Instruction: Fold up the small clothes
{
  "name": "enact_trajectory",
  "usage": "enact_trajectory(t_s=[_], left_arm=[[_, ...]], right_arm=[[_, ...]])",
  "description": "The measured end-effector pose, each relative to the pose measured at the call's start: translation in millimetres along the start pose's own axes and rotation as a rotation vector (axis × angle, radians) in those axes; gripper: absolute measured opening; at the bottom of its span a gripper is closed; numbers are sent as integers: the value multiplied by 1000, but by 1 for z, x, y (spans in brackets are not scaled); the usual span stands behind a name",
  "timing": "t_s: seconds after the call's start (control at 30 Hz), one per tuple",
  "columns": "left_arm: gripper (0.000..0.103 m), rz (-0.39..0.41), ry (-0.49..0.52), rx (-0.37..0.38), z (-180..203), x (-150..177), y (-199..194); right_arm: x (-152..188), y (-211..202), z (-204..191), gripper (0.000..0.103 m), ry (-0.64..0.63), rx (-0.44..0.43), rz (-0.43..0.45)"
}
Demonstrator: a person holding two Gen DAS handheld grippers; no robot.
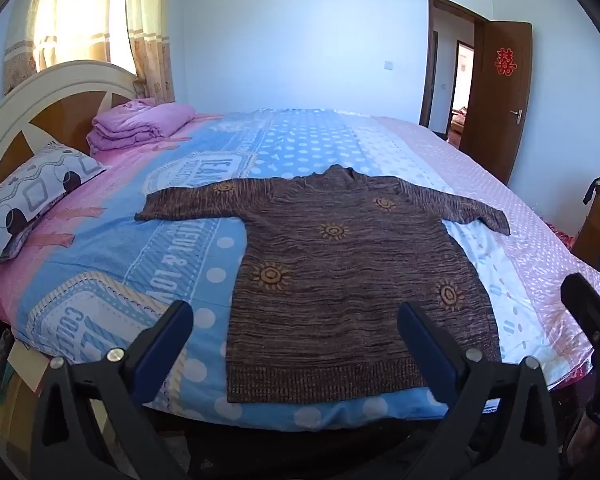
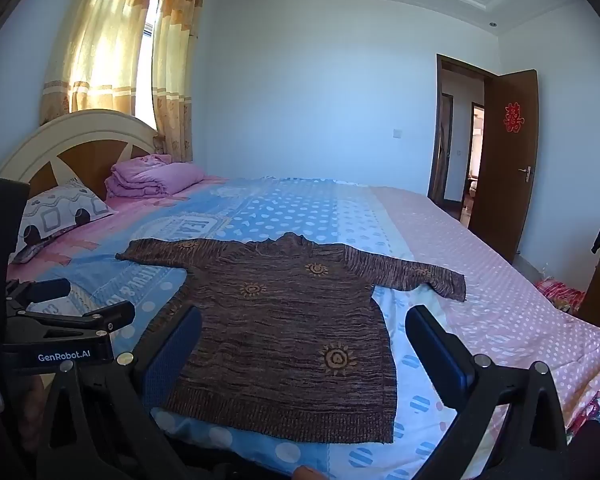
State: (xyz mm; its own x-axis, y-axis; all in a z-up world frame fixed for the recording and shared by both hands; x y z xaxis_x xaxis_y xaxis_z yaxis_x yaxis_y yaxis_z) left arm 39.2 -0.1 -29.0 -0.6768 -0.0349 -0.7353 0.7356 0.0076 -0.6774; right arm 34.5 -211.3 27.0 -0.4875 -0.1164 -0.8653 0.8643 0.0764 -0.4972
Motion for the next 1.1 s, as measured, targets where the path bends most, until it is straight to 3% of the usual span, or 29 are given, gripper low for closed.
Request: enact_trajectory(t_s=[1.1], left_arm=[[103, 4, -16, -7, -12, -3, 1]], right_arm=[[8, 14, 4, 102, 30, -35, -65]])
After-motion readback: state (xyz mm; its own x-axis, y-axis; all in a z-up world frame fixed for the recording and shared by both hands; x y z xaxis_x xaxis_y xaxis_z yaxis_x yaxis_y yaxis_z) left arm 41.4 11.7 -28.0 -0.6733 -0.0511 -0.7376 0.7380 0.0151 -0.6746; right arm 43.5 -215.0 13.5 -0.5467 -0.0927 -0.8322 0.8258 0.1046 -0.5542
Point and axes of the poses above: each gripper's, at about its wrist camera, not at the fingertips, and y roughly the way its jaws point, z to its right, x to its underside, the point moved 5 cm from there along y, roughly the way its jaws point, and after that the axes turned 6 degrees about -z, right-handed, at the moved point
